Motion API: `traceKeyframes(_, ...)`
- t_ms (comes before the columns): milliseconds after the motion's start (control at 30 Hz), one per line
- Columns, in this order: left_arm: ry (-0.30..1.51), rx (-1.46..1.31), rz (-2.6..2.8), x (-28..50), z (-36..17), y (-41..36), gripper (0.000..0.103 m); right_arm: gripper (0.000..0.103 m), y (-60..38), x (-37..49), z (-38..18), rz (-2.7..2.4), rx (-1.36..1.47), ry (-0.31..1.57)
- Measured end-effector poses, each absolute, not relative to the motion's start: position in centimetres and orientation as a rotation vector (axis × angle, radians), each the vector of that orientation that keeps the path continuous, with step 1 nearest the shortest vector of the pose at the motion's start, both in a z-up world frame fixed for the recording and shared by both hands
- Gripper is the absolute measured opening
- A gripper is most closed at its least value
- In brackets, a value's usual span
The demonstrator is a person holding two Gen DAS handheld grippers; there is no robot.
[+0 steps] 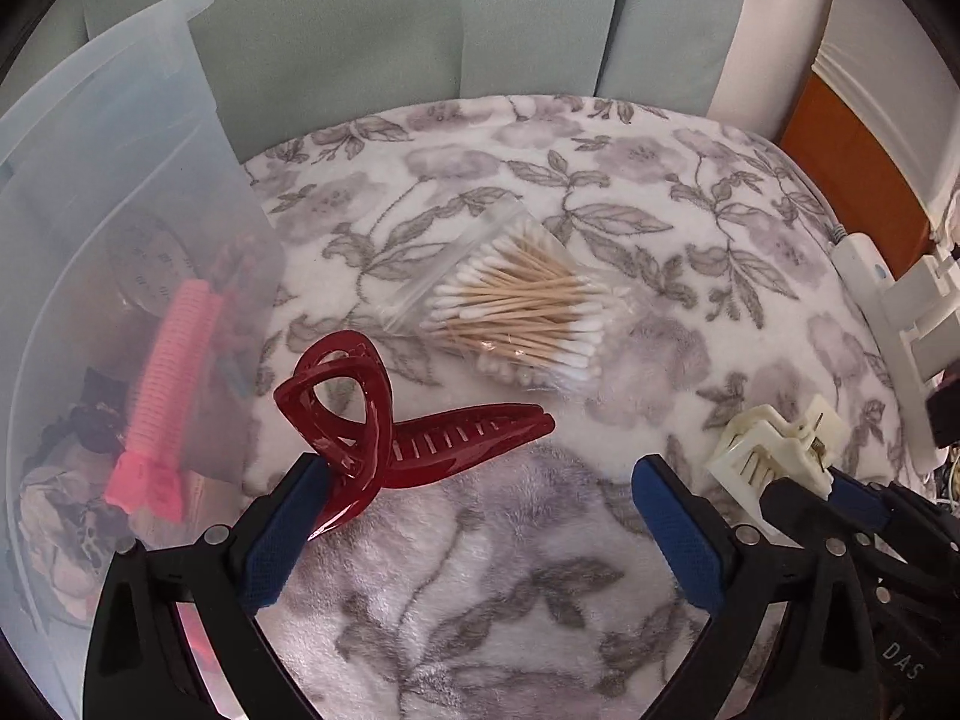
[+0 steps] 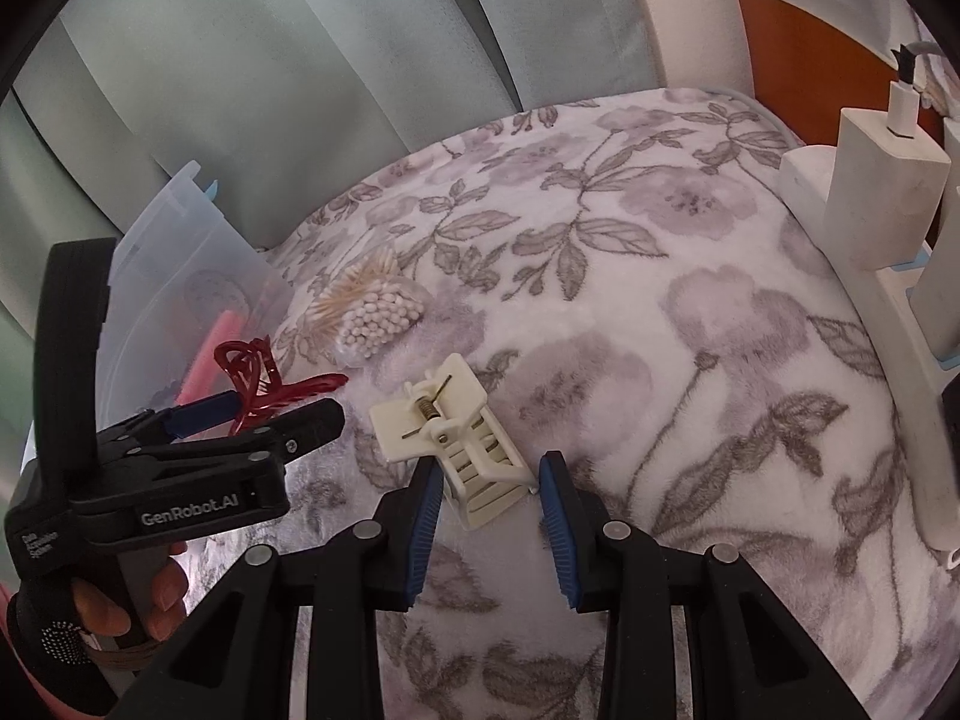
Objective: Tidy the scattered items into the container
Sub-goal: 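Grasp the red claw clip with the left tool while the right tool grasps the white clip, then lift and carry the red claw clip and white clip over the clear box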
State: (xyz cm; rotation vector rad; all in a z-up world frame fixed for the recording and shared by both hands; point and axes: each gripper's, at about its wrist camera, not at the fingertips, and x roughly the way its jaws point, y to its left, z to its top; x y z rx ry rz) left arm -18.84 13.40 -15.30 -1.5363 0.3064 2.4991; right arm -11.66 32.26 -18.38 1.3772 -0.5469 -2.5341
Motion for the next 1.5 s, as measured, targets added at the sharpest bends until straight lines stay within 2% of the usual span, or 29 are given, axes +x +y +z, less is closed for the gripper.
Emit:
traceKeyframes(100,0.427,-1.557,2.5,-19.1,-16.4,13.7,0.095,0.036,32.3,-11.7,-18.4,-2.533,1.376,-0.543)
traceKeyframes(267,0.36,-1.562,2.51,-19.7,-17.1,12.8,0.092,0.036,32.5,-11.7,-18.5,-2.534,1.371,-0.56)
traceKeyframes(367,0.338,-1.518,2.533,-20.0,-16.7,12.6,0.077,0.036,32.5,-11.7,-18.6,-2.535,1.365,-0.576)
traceKeyframes(467,0.32,-1.527,2.55,-20.7,-16.8,12.2,0.07,0.036,32.5,-11.9,-18.7,-2.531,1.361,-0.585)
traceKeyframes(833,0.32,-1.466,2.569,-20.2,-16.5,11.9,0.063,0.038,32.1,-13.3,-18.7,-2.527,1.342,-0.565)
traceKeyframes(900,0.322,-1.451,2.576,-20.2,-16.5,12.0,0.058,0.038,32.0,-13.5,-18.7,-2.528,1.337,-0.563)
traceKeyframes(967,0.323,-1.448,2.581,-20.1,-16.4,12.0,0.057,0.038,31.9,-13.8,-18.6,-2.527,1.333,-0.561)
traceKeyframes(1067,0.315,-1.452,2.587,-19.9,-16.2,11.8,0.046,0.037,31.8,-14.0,-18.6,-2.525,1.331,-0.568)
traceKeyframes(1133,0.307,-1.461,2.591,-19.8,-16.1,11.6,0.044,0.036,31.9,-13.9,-18.5,-2.525,1.331,-0.58)
traceKeyframes(1200,0.307,-1.475,2.598,-19.5,-16.1,11.4,0.032,0.036,31.9,-13.8,-18.5,-2.522,1.334,-0.596)
traceKeyframes(1333,0.285,-1.492,2.61,-18.8,-16.2,10.9,0.031,0.035,31.9,-13.4,-18.3,-2.526,1.345,-0.606)
traceKeyframes(1367,0.29,-1.5,2.616,-18.6,-16.2,10.8,0.021,0.034,32.0,-13.3,-18.2,-2.527,1.345,-0.609)
traceKeyframes(1500,0.27,-1.521,2.598,-17.8,-16.1,10.5,0.02,0.033,32.2,-12.5,-17.8,-2.531,1.34,-0.631)
